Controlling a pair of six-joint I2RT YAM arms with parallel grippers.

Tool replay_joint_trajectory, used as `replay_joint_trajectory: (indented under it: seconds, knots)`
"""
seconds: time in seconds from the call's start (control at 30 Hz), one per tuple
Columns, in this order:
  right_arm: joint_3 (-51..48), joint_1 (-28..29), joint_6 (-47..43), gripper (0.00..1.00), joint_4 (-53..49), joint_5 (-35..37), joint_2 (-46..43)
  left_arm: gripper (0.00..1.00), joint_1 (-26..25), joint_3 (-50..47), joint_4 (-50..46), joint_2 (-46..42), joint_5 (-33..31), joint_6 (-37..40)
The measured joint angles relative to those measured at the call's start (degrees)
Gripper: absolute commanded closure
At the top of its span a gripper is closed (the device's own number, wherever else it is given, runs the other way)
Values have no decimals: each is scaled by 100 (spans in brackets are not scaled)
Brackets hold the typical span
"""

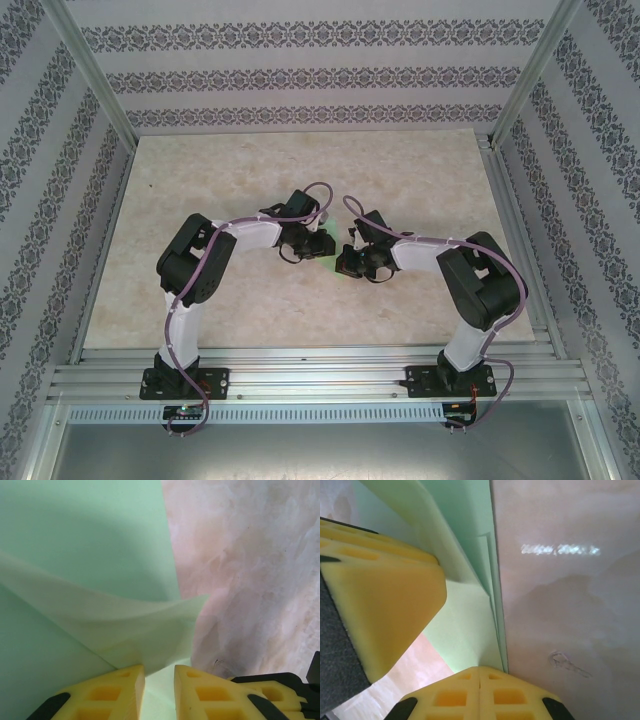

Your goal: Fold a paper plane with a square sheet of paper (fold left side to right side)

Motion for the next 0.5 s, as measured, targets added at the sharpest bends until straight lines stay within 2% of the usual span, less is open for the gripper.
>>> replay_joint_trajectory:
  seconds: [0.5]
  knots:
    - [-39, 39, 0, 95, 13, 109, -33, 73, 269, 634, -461, 319, -144, 310]
